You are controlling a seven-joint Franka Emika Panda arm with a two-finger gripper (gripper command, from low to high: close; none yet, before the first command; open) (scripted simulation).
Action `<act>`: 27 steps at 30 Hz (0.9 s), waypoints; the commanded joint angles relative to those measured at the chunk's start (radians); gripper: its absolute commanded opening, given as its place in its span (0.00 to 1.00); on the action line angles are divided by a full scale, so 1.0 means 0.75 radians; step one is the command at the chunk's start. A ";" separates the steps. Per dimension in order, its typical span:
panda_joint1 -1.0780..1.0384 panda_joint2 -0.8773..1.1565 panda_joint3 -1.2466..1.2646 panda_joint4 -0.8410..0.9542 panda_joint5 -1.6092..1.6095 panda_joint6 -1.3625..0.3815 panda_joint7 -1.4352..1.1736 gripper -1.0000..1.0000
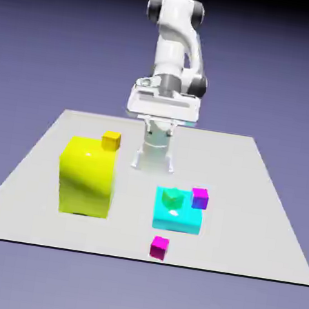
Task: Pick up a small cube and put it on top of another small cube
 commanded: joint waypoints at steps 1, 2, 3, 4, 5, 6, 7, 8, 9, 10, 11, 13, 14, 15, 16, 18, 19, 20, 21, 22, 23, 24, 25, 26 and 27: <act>0.020 0.048 -0.010 0.031 -0.018 -0.033 -0.035 0.50; 0.040 0.097 -0.019 0.062 -0.036 -0.066 -0.070 0.50; 0.060 0.145 -0.029 0.094 -0.054 -0.099 -0.104 0.50; 0.080 0.193 -0.039 0.125 -0.072 -0.132 -0.139 0.50; 0.101 0.242 -0.048 0.156 -0.090 -0.164 -0.174 0.50; 0.121 0.290 -0.058 0.187 -0.108 -0.197 -0.209 0.50; 0.141 0.338 -0.068 0.218 -0.126 -0.230 -0.244 0.50; 0.161 0.387 -0.078 0.250 -0.144 -0.263 -0.279 0.50; 0.181 0.435 -0.087 0.281 -0.162 -0.296 -0.313 0.50; 0.201 0.483 -0.097 0.312 -0.180 -0.329 -0.348 0.50; 0.221 0.532 -0.107 0.343 -0.198 -0.362 -0.383 0.50; 0.261 0.628 -0.126 0.406 -0.234 -0.427 -0.453 0.50; 0.282 0.677 -0.136 0.437 -0.252 -0.460 -0.487 0.50; 0.302 0.725 -0.145 0.468 -0.270 -0.493 -0.522 0.50; 0.322 0.773 -0.155 0.499 -0.288 -0.526 -0.557 0.50; 0.362 0.870 -0.174 0.562 -0.324 -0.592 -0.627 0.50; 0.382 0.918 -0.184 0.593 -0.342 -0.625 -0.661 0.50; 0.402 0.966 -0.194 0.624 -0.360 -0.658 -0.696 0.50; 0.422 1.015 -0.203 0.655 -0.378 -0.690 -0.731 0.50; 0.442 1.063 -0.213 0.686 -0.397 -0.723 -0.766 0.50; 0.462 1.111 -0.223 0.718 -0.415 -0.756 -0.801 0.50; 0.483 1.160 -0.233 0.749 -0.433 -0.789 -0.836 0.50; 0.503 1.208 -0.242 0.780 -0.451 -0.822 -0.870 0.50; 0.523 1.256 -0.252 0.811 -0.469 -0.855 -0.905 0.50; 0.533 1.282 -0.257 0.827 -0.478 -0.872 -0.923 0.50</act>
